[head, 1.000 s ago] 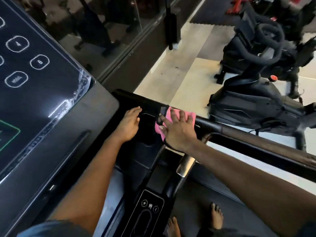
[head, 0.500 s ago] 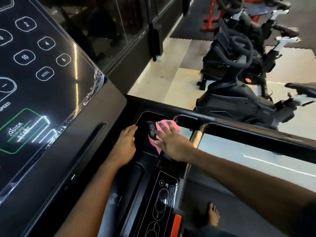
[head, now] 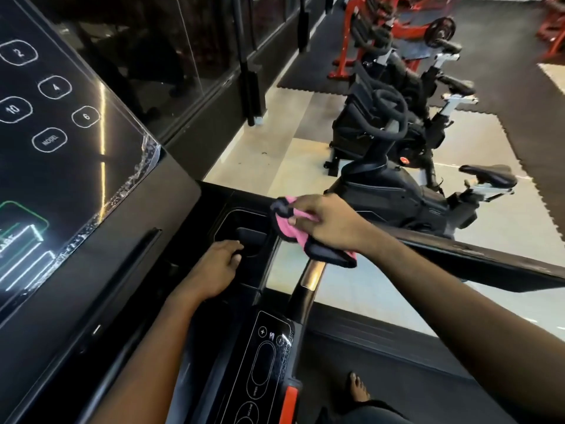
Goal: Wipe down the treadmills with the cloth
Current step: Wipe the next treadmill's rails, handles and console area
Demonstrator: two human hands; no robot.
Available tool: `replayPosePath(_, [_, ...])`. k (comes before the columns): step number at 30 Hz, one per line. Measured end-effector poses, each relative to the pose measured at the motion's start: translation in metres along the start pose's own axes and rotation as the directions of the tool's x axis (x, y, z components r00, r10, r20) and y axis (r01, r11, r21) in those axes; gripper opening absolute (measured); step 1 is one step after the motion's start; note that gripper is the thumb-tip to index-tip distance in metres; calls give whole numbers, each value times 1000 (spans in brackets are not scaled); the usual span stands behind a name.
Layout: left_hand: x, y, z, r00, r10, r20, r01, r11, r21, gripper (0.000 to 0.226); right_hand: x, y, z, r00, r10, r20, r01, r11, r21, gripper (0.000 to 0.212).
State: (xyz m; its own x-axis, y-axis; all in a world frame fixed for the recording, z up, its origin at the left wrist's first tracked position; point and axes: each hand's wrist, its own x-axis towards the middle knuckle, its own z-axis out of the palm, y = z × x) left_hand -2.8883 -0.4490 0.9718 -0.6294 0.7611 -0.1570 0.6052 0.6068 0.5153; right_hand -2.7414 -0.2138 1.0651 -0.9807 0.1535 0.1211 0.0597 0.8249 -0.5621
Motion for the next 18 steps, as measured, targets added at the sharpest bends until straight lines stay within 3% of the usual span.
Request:
replayPosePath(3, [-4, 11, -6, 999, -9, -41, 8, 1000, -26, 34, -35, -4, 18, 969, -172, 176, 193, 975, -110, 28])
replayPosePath(5, [-12, 21, -6, 995, -12, -104, 10, 1000, -23, 32, -61, -1, 59, 946, -241, 215, 287, 933, -217, 30])
replayPosePath(6, [-18, 27, -7, 992, -25, -127, 22, 999, -28, 32, -71, 0, 79, 949, -223, 221, 274, 933, -233, 30])
replayPosePath(8, [-32, 42, -12, 988, -60, -139, 56, 998, -33, 28, -83, 4, 108, 986, -81, 145, 105, 981, -161, 36])
replayPosePath(10, [-50, 61, -13, 983, -137, -120, 136, 991, -14, 24, -81, 15, 114, 997, -72, 33, 75, 988, -133, 40])
replayPosePath(12, [-75, 87, -12, 955, -282, -87, 284, 959, 8, 30, -72, 34, 116, 970, -237, 52, 242, 955, -169, 39])
replayPosePath(14, [-97, 106, -9, 920, -388, -53, 390, 921, 17, 46, -49, 56, 105, 956, -279, 94, 293, 931, -218, 38])
replayPosePath(18, [-124, 152, 20, 758, -645, -94, 626, 761, -172, 67, -8, 83, 66, 954, -148, 263, 241, 898, -369, 50])
